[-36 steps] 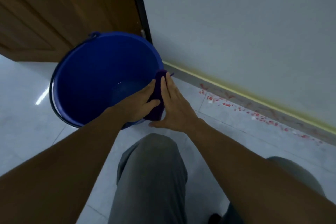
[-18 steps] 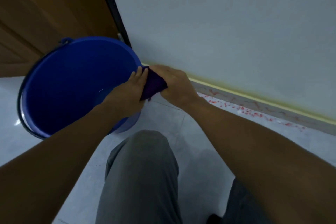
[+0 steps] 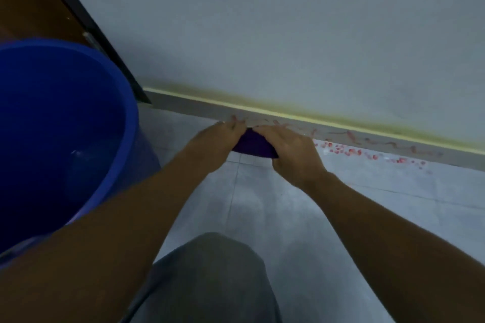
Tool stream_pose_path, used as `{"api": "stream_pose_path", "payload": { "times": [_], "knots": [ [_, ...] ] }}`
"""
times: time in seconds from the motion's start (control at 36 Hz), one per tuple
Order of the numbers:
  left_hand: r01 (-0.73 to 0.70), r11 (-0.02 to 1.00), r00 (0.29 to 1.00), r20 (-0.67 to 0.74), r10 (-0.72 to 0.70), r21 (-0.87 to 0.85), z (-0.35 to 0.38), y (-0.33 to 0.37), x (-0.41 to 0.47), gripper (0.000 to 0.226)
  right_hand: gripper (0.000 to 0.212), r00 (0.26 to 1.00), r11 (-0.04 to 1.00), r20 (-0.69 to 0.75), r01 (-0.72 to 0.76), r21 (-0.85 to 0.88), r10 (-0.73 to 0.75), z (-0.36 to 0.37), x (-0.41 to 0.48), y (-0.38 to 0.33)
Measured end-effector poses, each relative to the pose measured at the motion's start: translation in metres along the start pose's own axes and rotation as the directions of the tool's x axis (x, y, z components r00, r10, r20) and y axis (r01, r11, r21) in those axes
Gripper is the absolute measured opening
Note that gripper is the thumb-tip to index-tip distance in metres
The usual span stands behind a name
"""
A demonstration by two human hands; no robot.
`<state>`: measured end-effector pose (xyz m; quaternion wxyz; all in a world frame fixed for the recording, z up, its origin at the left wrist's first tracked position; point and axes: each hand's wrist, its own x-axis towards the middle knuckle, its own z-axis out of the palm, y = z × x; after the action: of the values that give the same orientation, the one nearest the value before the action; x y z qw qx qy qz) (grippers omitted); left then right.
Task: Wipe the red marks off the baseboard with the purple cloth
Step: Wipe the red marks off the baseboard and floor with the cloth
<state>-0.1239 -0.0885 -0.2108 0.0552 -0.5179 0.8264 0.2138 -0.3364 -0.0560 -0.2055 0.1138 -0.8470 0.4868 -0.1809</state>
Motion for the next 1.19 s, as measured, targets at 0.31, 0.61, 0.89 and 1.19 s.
{"api": "stream_pose_path", "payload": {
  "times": [0.31,0.61,0.89,1.19],
  "knots": [
    [0.032,0.981,0.994,0.104,-0.012,-0.191,0.173,-0.057,-0.064,0.083,0.098,0.812,0.998,0.583,0.002,-0.066,0.037,0.143,-0.125,-0.005],
    [0.245,0.959,0.942,-0.201,-0.270,-0.143,0.190,-0.102,-0.014,0.061,0.072,0.911,0.995,0.405,-0.038,-0.094,0.073,0.213,-0.072,-0.021],
    [0.178,0.984,0.931,-0.320,-0.174,-0.017,0.210,-0.114,-0.012,0.063,0.069,0.930,0.993,0.360,-0.025,-0.118,0.067,0.227,0.003,0.012],
    [0.249,0.965,0.906,-0.331,-0.263,-0.083,0.203,-0.101,0.000,0.062,0.059,0.940,0.973,0.250,-0.223,-0.057,0.231,0.217,0.039,0.042]
  ]
}}
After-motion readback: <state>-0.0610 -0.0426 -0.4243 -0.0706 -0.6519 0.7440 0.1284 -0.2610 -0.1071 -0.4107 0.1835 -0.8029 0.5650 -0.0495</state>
